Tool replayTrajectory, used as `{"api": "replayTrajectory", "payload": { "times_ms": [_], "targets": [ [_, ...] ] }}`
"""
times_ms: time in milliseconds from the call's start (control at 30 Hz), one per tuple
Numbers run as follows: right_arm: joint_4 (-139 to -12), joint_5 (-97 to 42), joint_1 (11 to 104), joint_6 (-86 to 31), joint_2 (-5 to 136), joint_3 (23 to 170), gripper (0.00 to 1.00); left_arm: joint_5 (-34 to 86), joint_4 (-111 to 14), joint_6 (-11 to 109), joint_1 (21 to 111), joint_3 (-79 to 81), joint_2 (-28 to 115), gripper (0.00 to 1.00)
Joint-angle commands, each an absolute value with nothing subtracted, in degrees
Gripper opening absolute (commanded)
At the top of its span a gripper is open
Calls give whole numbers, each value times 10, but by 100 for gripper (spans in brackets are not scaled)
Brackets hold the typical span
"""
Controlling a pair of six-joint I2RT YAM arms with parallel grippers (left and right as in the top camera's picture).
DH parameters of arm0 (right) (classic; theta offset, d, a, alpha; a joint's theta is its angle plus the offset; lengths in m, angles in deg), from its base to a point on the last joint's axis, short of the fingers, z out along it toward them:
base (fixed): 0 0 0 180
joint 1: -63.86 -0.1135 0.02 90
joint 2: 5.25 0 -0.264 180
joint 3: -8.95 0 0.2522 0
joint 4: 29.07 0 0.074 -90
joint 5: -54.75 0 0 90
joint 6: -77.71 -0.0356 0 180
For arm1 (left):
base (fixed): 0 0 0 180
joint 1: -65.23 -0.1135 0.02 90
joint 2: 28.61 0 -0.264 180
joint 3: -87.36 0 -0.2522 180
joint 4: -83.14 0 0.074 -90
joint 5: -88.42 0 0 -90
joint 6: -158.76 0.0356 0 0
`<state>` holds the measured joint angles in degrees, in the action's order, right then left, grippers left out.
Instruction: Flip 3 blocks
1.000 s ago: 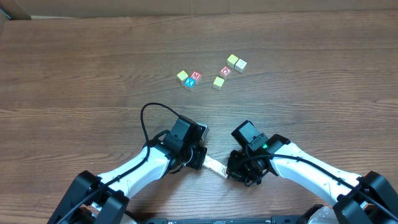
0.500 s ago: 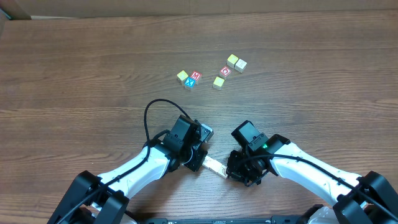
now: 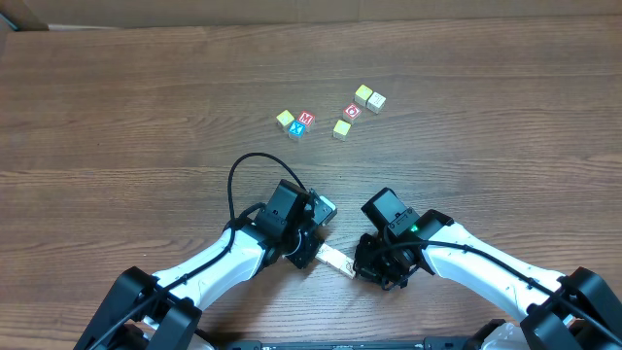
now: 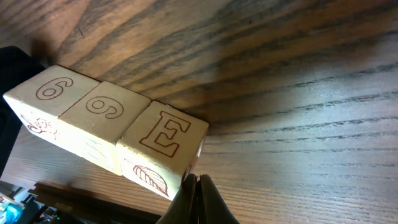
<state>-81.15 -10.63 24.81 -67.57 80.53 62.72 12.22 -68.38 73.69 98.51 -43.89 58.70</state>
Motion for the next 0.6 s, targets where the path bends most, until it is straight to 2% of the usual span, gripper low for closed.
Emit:
{"api": "replayTrajectory", "payload": {
  "times_ms": [0, 567],
  "targets": [
    [-804, -112, 245, -678, 804, 629, 4, 98, -684, 764, 986, -433, 591, 4],
    [-784, -114, 210, -714, 804, 629, 4, 98, -701, 776, 986, -433, 591, 4]
  ]
}}
